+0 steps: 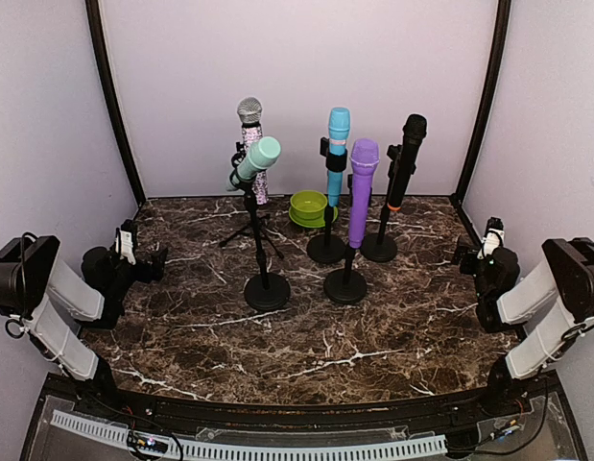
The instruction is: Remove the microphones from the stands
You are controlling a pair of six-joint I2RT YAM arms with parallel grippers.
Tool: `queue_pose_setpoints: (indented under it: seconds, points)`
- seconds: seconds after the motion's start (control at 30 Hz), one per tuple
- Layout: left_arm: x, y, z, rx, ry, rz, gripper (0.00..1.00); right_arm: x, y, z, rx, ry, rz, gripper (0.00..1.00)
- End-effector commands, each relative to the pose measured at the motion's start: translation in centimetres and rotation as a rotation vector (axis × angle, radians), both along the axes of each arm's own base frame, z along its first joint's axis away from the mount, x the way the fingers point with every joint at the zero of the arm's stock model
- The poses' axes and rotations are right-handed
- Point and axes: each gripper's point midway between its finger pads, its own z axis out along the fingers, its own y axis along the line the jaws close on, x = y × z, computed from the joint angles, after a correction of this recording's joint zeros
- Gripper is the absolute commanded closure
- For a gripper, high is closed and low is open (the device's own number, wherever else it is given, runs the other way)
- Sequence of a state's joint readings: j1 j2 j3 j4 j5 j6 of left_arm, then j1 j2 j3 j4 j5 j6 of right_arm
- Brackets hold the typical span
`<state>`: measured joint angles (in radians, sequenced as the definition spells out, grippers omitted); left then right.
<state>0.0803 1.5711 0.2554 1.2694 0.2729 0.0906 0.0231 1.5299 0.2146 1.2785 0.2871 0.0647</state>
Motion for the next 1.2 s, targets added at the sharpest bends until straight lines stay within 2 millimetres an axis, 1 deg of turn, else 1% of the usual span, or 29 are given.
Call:
queue_pose_setpoints:
  seconds: [0.0,0.13,0.17,0.23,0.27,0.33,0.37,0.43,0.5,0.53,0.63,0.67,0.7,0.73,0.77,0.83,0.9,1.0,1.17]
  points:
    - [-0.1,-0.1,0.5,0.003,-0.023,-0.004,0.01,-0.1,-0.7,0.7,0.012,-0.035,-0.032,0.00]
    - [-0.1,-0.1,0.5,0.002,-0.023,-0.003,0.01,-0.6,-2.1,1.0,0.040,-0.046,-0.118,0.00]
    - [0.0,-0.2,0.4,0.003,-0.021,-0.005,0.01,-0.7,-2.1,0.8,0.046,-0.031,-0.121,0.00]
    - [0.0,-0.1,0.5,0.005,-0.021,-0.003,0.01,-0.8,-1.6,1.6,0.024,-0.062,-0.090,0.00]
    - [0.0,-0.1,0.5,0.003,-0.022,-0.003,0.01,-0.8,-1.8,1.8,0.027,-0.056,-0.109,0.00]
    - [-0.1,-0.3,0.8,-0.001,-0.032,-0.013,0.01,-0.6,-3.3,1.8,0.044,0.008,-0.207,0.00]
    - [0.0,-0.2,0.9,-0.005,-0.020,-0.018,0.01,-0.3,-3.7,1.8,0.040,0.053,-0.232,0.00]
    - [0.9,0.0,1.6,-0.012,0.035,-0.014,0.01,0.4,-3.7,2.9,0.033,0.088,-0.232,0.00]
    - [2.2,0.5,3.3,-0.015,0.092,0.009,0.01,0.3,-3.5,4.0,0.081,0.074,-0.225,0.00]
    - [3.0,0.7,4.6,-0.013,0.108,0.016,0.01,0.0,-3.7,5.2,0.136,0.040,-0.240,0.00]
    - [3.5,0.5,6.1,-0.015,0.192,-0.001,0.01,-0.6,-4.3,7.8,0.302,-0.049,-0.293,0.00]
    - [3.1,0.2,5.9,-0.027,0.244,-0.021,0.01,-1.1,-4.7,8.4,0.364,-0.080,-0.329,0.00]
    - [3.0,0.0,6.5,-0.041,0.261,-0.039,0.01,-1.4,-4.8,8.7,0.404,-0.066,-0.342,0.00]
    - [2.6,-0.4,6.8,-0.063,0.285,-0.077,0.01,-1.4,-4.3,9.0,0.423,-0.038,-0.317,0.00]
    - [2.3,-0.8,7.4,-0.083,0.301,-0.108,0.01,-1.2,-3.4,9.8,0.421,-0.025,-0.256,0.00]
    - [1.6,-1.5,8.2,-0.118,0.340,-0.165,0.01,-0.6,-0.7,11.5,0.405,-0.006,-0.081,0.00]
    - [1.0,-2.0,9.2,-0.137,0.362,-0.204,0.01,-0.8,2.1,13.2,0.392,0.003,0.064,0.01]
    - [-0.1,-2.3,9.9,-0.153,0.385,-0.223,0.01,-2.2,5.9,14.5,0.270,0.032,0.148,0.05]
    - [-2.0,-2.8,10.9,-0.159,0.388,-0.256,0.01,-5.6,12.4,16.2,0.206,0.035,0.300,0.08]
